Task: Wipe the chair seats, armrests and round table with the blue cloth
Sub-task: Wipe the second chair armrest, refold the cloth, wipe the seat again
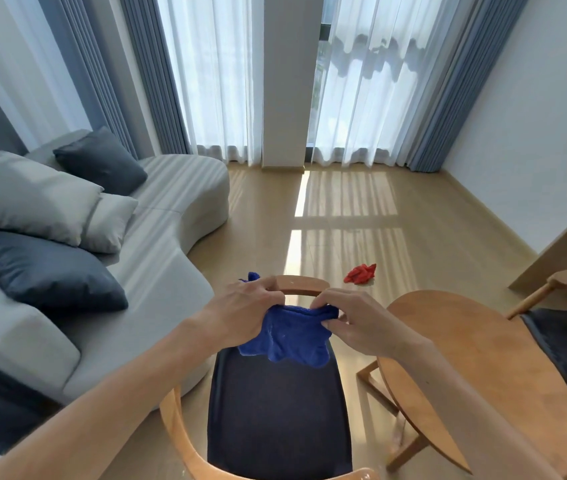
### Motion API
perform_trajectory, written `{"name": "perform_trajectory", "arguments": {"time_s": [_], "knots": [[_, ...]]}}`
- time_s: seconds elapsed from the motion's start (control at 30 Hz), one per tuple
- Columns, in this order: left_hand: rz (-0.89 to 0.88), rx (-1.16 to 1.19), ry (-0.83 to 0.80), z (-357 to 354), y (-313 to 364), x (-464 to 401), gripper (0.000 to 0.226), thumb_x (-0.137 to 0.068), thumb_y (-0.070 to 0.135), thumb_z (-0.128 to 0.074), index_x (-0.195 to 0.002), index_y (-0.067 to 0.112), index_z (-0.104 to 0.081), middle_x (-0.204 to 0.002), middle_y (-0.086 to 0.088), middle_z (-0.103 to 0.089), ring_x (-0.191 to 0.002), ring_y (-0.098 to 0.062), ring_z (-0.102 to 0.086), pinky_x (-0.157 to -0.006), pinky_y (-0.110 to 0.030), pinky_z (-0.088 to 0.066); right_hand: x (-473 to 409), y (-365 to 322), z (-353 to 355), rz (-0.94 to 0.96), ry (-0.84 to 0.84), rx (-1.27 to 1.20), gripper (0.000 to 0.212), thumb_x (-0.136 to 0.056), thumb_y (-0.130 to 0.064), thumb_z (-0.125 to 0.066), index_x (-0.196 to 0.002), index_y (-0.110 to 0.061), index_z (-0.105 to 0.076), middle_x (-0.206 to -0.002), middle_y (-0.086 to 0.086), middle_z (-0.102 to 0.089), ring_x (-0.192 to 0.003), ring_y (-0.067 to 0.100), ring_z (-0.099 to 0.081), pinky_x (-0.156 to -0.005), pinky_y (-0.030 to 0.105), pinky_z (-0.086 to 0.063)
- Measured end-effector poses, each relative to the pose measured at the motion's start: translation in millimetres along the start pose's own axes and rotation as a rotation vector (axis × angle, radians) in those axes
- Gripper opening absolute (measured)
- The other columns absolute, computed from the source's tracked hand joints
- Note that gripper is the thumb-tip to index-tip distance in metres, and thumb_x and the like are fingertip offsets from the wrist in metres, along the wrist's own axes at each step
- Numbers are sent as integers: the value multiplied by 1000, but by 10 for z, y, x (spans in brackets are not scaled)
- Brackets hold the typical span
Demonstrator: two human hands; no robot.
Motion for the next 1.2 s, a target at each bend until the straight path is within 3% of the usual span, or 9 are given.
{"name": "perform_trajectory", "arguments": {"time_s": [0.17, 0.37, 0.47, 0.57, 0.67, 0.77, 0.83, 0.97, 1.2], "knots": [[-97, 260, 79, 4, -3, 47, 23, -75, 0, -47, -86, 14, -63, -111, 10, -53, -85, -11, -49, -76, -30, -44, -50, -50, -11, 73, 52, 108, 27, -81, 3, -53, -101, -12, -62, -121, -5, -56, -108, 17, -54, -89, 30, -46], [-210, 382, 121, 74, 145, 25, 17, -64, 12, -46, -67, 28, -40, -98, 19, -47, -79, -12, -48, -69, -33, -46, -163, -103, -60, 102, -9, 122, 18, -70, -7, -55, -85, -15, -54, -154, -13, -25, -143, 7, -19, -109, 36, -30], [-257, 429, 129, 73, 161, 31, 22, -63, 10, -45, -68, 31, -38, -102, 21, -46, -85, -8, -49, -73, -29, -46, -214, -122, -93, 141, -55, 83, 15, -68, -4, -54, -82, -9, -52, -139, -8, -48, -140, 8, -28, -110, 27, -28], [-267, 427, 192, 88, 114, 41, 23, -64, 10, -45, -70, 31, -40, -113, 25, -48, -89, 0, -51, -72, -23, -44, -215, -112, -86, 117, -24, 37, 14, -68, -2, -52, -82, -7, -49, -90, 2, -59, -91, 11, -52, -79, 31, -44], [-228, 503, 286, 25, 22, 97, 23, -70, 11, -52, -89, 23, -57, -128, 25, -46, -95, -1, -58, -73, -24, -49, -187, -65, -30, 86, 86, -60, 18, -71, 5, -52, -85, -6, -53, -80, 5, -57, -70, 11, -46, -64, 21, -37], [-38, 744, 328, -97, -74, 178, 54, -73, 23, -69, -119, 34, -44, -130, 20, -50, -104, -7, -64, -88, -33, -54, -132, -19, -21, 53, 162, -228, 24, -77, 12, -53, -91, -8, -57, -84, 5, -61, -74, 16, -53, -63, 24, -46], [16, 795, 293, -167, -13, 164, 64, -73, 27, -76, -125, 32, -40, -118, 17, -59, -104, 0, -62, -87, -21, -52, -85, 17, -73, 15, 174, -315, 31, -82, 10, -55, -98, -16, -58, -91, 0, -62, -80, 12, -59, -67, 23, -51], [147, 862, 277, -330, 107, 122, 49, -77, 6, -71, -118, 20, -47, -104, 6, -65, -94, -10, -64, -75, -18, -55, 88, 157, -301, -80, 201, -519, 48, -85, 1, -64, -118, -31, -49, -100, -2, -65, -93, 13, -66, -79, 27, -56], [264, 1016, 252, -892, 95, 452, 48, -76, 4, -68, -107, 36, -49, -97, 7, -65, -86, -12, -66, -74, -27, -59, 481, 339, -1204, -217, 100, -596, 62, -80, -17, -78, -132, -16, -43, -119, -6, -60, -106, 8, -60, -85, 22, -53]]}}
Point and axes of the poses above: each hand's wrist, its own x-axis away from the middle knuckle, its own z-axis out of the back of the hand, y = z × x, the point moved 5 cm from there along -x, towards the middle knuckle
